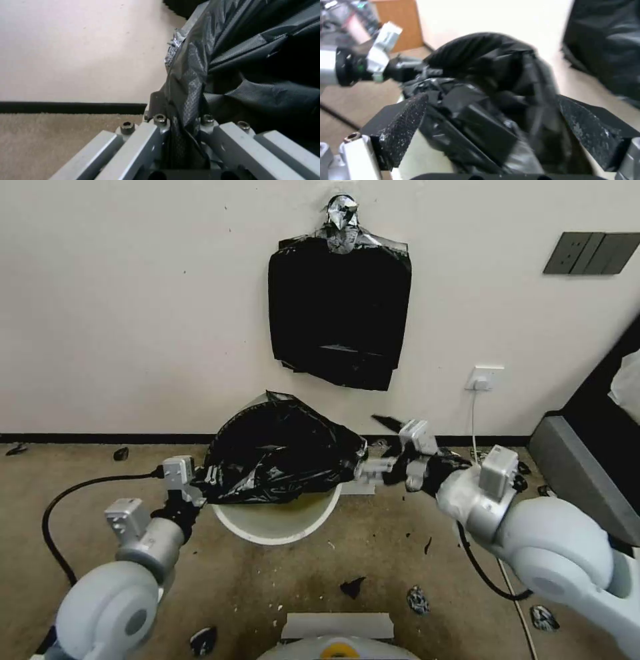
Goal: Place a trash bag onto the trash bin.
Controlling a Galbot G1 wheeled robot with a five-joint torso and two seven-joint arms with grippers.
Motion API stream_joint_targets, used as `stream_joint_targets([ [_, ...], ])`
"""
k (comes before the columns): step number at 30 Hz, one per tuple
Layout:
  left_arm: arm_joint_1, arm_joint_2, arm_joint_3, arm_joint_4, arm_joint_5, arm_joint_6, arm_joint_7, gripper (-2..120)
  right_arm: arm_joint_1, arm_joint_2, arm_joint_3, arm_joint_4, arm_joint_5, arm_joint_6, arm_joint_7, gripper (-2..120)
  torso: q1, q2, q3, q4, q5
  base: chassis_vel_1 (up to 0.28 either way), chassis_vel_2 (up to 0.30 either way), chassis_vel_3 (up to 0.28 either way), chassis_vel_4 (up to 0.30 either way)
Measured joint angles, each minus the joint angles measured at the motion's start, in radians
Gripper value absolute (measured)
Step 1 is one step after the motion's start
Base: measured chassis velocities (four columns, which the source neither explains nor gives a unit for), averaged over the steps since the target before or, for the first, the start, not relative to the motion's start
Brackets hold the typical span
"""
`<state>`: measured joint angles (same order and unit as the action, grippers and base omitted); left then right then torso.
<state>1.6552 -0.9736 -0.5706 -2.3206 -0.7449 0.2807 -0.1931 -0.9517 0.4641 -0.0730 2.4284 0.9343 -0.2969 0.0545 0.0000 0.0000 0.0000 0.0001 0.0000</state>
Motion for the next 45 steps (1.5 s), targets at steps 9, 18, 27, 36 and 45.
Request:
stream_joint_targets([
  [9,0.016,-0.002,0.003,-0.009,0.027,0.000,0.017,3,0.015,0.003,-0.030,-0.025,-0.012,-0.027,-0.012,82,0.000,0.000,0.000,-0.0001,0.0001,0.000,0.000,0.000,0.000],
  [18,0.024,-0.012,-0.001,-0.030,-0.001,0.010,0.019,3,-0.014,-0.029,-0.040,-0.040,-0.057,-0.047,-0.069,47,0.000,0.000,0.000,-0.0001,0.0001,0.000,0.000,0.000,0.000],
  [27,0.028,-0.012,-0.005,-0.050,-0.021,0.020,0.011,3,-0.028,-0.045,-0.044,-0.024,-0.063,-0.044,-0.069,17,0.000,0.000,0.000,-0.0001,0.0000,0.000,0.000,0.000,0.000],
  [36,0.010,-0.008,-0.027,-0.062,-0.162,0.068,-0.060,3,-0.033,-0.069,-0.060,-0.018,-0.065,0.032,-0.144,0,0.000,0.000,0.000,-0.0001,0.0000,0.000,0.000,0.000,0.000],
  [45,-0.038,0.028,-0.068,-0.081,-0.441,0.109,-0.214,3,-0.046,-0.097,-0.131,-0.101,-0.125,0.259,-0.377,0,0.000,0.000,0.000,-0.0001,0.0000,0.000,0.000,0.000,0.000],
])
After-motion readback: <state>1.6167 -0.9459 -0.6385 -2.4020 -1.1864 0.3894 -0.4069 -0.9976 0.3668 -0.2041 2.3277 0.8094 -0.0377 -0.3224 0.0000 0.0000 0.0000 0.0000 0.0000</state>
